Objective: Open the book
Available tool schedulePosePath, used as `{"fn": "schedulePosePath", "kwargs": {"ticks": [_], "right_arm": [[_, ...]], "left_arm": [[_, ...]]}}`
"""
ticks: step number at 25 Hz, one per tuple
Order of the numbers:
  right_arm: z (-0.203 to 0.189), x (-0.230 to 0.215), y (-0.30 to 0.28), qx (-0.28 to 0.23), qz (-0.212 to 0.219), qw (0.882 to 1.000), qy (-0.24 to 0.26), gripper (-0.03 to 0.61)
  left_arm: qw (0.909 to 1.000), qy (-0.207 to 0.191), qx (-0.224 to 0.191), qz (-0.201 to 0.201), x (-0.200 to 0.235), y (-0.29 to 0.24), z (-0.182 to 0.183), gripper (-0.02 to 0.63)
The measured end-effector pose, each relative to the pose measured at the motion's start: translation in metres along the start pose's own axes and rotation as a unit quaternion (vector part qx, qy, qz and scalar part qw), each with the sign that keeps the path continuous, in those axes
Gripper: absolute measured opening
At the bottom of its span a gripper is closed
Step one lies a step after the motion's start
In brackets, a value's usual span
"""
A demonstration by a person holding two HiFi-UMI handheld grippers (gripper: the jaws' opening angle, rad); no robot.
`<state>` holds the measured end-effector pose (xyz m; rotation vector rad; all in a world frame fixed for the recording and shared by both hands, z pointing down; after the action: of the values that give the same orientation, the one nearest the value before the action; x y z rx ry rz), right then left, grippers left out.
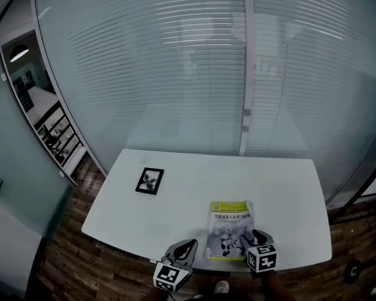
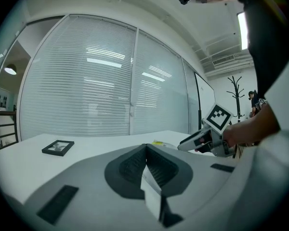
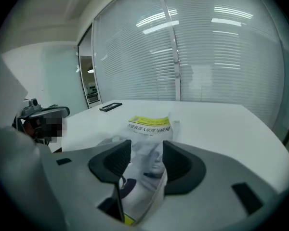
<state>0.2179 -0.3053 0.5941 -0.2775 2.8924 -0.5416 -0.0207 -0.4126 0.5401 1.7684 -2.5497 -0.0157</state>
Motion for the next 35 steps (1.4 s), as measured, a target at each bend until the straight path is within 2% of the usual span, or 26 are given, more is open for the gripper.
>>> {"fn": "schedulePosePath", "kwargs": {"ticks": [3,7,10,12,17,23,28,31,35], "right_arm": [[-0.006,-0.017,-0.002,0.029,-0.001,0.999,-0.019,0.238],[-0.016,-0.02,-0.014,0.055,0.016,0.998,-0.032,0.242],[-0.018,-0.024,-0.02,0.075,0.026,0.995,-0.066,0.244],[-0.02,-0.026,-0.023,0.09,0.025,0.992,-0.09,0.253],[-0.026,-0.031,-0.03,0.12,0.01,0.988,-0.102,0.241],[-0.03,-0.029,-0.029,0.118,-0.002,0.986,-0.119,0.221],[-0.032,-0.037,-0.026,0.09,-0.04,0.978,-0.183,0.138],[-0.033,-0.036,-0.022,0.079,-0.055,0.978,-0.186,0.123],[-0.027,-0.039,-0.016,0.05,-0.077,0.977,-0.19,0.086]], "left_arm": [[1.0,0.003,0.004,-0.003,-0.005,-0.014,-0.004,0.009],[0.9998,-0.006,0.02,0.003,0.002,-0.016,-0.011,0.009],[0.9996,-0.005,0.028,0.007,0.003,-0.024,-0.015,0.009],[0.9995,-0.003,0.031,0.009,0.001,-0.03,-0.018,0.009],[0.9995,0.002,0.03,0.01,-0.003,-0.046,-0.023,0.009],[0.9997,0.002,0.022,-0.012,0.003,-0.048,-0.03,0.009],[0.9994,-0.004,0.023,-0.027,0.019,-0.041,-0.028,0.009],[0.9991,0.011,0.032,-0.024,0.029,-0.03,-0.033,0.009],[0.9991,0.02,0.019,-0.031,0.035,-0.023,-0.03,0.009]]}}
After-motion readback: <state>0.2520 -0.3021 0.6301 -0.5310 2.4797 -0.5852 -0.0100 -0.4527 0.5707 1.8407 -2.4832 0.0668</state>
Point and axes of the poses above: the fingertips, and each gripper's own axes: y backward along the fingers, x to its left, z out of its top, the point moved 7 cm from there along y, backward along the fingers, and after that the axes turned 12 degrees about -x, right-handed, at the moved point
